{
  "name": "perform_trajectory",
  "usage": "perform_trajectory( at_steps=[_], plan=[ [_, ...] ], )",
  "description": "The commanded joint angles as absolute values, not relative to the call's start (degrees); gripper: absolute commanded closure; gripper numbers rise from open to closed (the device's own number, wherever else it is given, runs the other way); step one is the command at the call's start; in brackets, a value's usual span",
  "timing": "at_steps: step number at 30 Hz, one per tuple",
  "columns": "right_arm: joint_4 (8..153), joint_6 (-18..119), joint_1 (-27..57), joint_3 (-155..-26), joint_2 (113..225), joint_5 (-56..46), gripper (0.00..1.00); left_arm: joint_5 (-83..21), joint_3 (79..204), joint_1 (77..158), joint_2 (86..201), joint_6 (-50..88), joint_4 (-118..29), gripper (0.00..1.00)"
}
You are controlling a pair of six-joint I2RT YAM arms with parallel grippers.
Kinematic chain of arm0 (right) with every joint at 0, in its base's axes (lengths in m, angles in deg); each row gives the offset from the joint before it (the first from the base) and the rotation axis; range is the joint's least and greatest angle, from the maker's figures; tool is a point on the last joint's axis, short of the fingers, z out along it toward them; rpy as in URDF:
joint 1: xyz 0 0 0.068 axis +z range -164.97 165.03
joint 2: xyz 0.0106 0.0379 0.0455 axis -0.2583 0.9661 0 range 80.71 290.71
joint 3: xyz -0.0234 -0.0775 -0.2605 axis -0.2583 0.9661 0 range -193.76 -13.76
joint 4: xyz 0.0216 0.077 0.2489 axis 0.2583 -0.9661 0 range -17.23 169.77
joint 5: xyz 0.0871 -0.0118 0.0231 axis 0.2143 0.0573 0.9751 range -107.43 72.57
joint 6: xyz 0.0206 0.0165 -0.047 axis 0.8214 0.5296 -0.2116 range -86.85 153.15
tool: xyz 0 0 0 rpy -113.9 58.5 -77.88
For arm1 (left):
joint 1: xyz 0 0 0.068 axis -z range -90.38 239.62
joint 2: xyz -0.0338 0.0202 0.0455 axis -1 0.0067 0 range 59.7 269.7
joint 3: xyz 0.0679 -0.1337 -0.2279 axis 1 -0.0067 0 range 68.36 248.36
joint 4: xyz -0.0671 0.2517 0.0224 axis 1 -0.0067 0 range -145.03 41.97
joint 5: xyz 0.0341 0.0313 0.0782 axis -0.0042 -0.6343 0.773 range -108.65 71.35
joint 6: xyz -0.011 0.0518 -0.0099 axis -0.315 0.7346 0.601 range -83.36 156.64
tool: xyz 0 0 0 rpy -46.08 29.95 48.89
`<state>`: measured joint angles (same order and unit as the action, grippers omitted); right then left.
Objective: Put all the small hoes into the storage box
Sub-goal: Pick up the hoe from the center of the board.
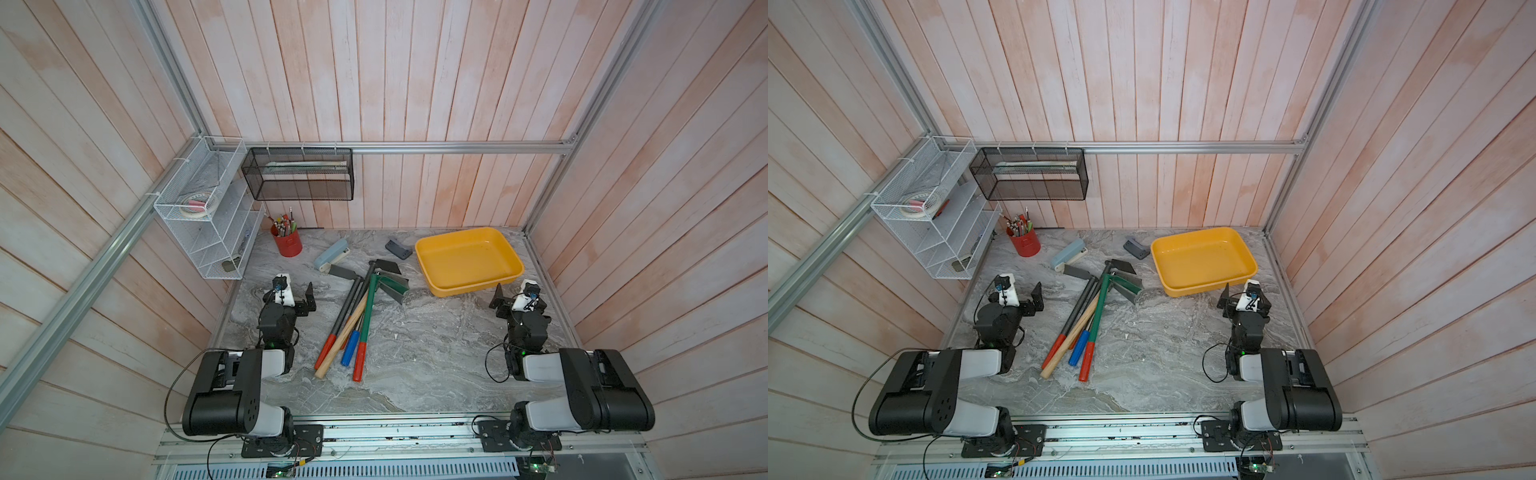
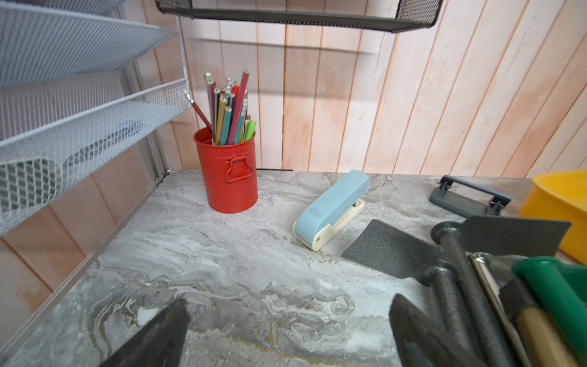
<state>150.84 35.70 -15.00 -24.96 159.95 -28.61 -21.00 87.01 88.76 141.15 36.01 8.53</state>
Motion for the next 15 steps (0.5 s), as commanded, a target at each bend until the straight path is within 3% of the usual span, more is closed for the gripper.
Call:
perform_trajectory(
  at_steps=[1, 8, 15],
  plan=[
    [140.5, 36.6, -14.5, -28.2, 155.3, -28.4, 0.02, -17.1, 91.0, 90.5, 137.5, 37.4, -2.0, 0.0],
    [115.2, 45.5, -14.1, -39.1, 148.9, -23.6, 0.02, -15.8, 101.8, 91.7, 132.0, 30.1, -23.3, 0.0],
    [102.3, 48.8, -7.8, -45.9, 147.9, -21.1, 0.02, -11.2, 105.6, 96.2, 125.9, 26.4, -35.3, 0.0]
  ],
)
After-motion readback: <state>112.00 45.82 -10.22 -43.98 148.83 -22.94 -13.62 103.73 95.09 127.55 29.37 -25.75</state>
